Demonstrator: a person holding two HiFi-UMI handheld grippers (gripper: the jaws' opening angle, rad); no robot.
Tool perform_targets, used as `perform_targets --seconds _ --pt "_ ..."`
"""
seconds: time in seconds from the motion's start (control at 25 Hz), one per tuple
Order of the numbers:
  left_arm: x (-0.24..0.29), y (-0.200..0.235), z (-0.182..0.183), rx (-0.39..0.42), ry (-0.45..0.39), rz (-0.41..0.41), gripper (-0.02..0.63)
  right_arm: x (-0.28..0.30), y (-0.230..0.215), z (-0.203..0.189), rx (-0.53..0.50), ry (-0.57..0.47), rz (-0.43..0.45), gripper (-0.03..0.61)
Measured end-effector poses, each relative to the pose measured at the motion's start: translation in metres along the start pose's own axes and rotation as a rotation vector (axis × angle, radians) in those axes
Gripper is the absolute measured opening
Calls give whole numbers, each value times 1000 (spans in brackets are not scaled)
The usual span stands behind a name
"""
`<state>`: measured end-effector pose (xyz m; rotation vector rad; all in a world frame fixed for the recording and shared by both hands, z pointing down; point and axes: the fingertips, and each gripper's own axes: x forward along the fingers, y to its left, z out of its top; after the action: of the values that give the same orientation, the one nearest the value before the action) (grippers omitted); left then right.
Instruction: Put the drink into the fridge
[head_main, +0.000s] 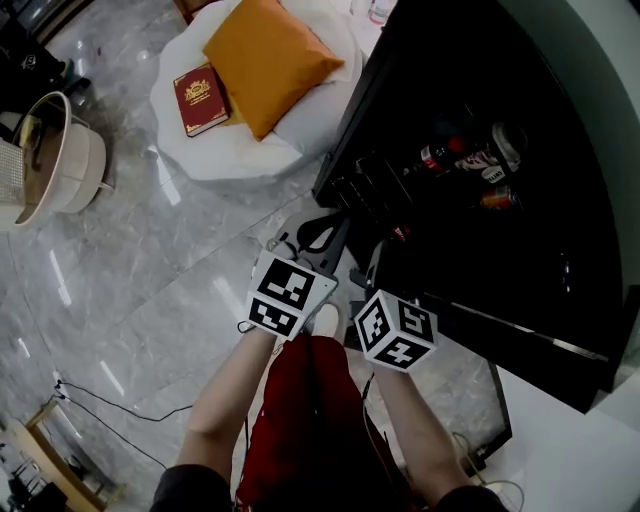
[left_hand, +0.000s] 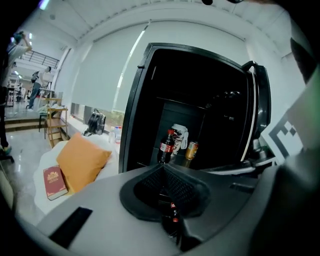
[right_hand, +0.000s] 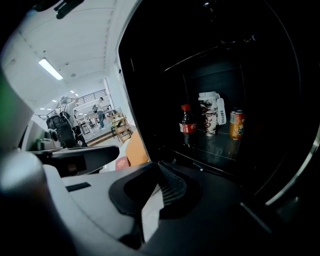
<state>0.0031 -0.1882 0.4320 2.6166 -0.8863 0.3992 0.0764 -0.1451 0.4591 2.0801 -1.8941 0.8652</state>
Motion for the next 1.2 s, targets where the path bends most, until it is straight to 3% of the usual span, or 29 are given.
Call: perform_targets --seconds 0.56,1.2 --pt "-43 -25 33 -70 -5 45 11 -52 14 41 -19 -37 80 17" --pt "-82 -34 81 -58 -70 64 11 -96 31 84 -56 -109 143 17"
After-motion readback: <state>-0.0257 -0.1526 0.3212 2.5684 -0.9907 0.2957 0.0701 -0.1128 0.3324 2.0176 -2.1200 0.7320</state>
